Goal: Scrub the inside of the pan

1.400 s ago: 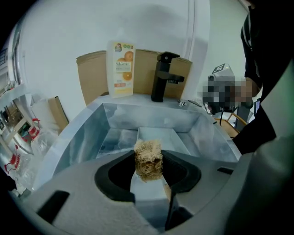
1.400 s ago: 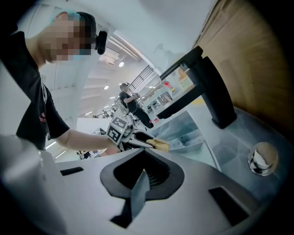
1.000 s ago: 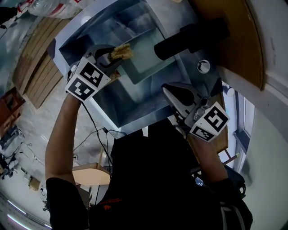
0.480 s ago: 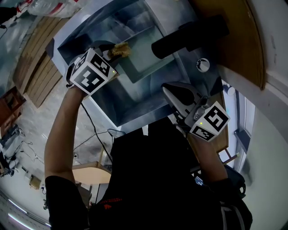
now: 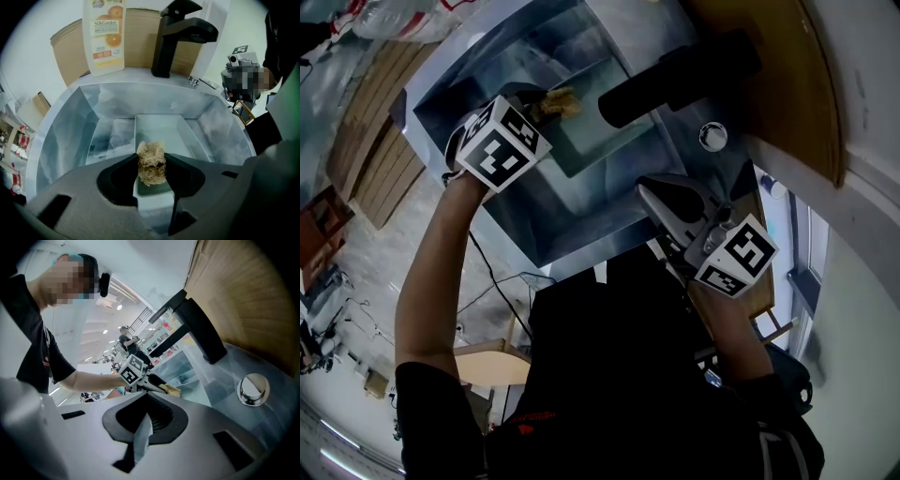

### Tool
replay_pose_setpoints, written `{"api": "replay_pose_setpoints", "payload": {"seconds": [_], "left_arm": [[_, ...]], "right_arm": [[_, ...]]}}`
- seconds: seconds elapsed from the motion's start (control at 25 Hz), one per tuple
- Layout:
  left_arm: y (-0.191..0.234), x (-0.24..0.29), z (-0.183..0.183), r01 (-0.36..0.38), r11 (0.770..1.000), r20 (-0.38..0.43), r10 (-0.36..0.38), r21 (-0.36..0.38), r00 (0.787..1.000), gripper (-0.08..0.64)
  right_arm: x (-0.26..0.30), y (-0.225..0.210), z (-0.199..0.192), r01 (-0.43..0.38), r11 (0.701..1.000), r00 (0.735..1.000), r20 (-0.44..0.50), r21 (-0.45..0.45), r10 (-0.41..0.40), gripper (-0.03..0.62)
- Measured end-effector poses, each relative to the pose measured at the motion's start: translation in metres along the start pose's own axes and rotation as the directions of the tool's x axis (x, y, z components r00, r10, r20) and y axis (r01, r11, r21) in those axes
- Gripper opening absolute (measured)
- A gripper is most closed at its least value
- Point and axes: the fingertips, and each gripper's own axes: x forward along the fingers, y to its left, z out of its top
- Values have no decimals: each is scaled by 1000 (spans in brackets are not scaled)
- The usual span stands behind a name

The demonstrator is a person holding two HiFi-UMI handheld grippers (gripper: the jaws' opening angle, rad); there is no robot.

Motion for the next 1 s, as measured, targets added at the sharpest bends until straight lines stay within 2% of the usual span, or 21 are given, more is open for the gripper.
{"api": "replay_pose_setpoints", "payload": {"seconds": [0.56,0.84,1.0], "left_arm": [[7,32,42,25,1000,45,-25,13,999,173],[9,34,44,34,999,69,-34,-1,997,173],[9,22,40,15,1000,82,-16,3,997,173]], "right_arm": [[-6,-11,2,11,1000,1000,-10,17,-11,5],[4,-6,2,-1,1000,1000,-20,12,1,5],[6,1,1,-1,1000,1000,-23,2,1,5]]}}
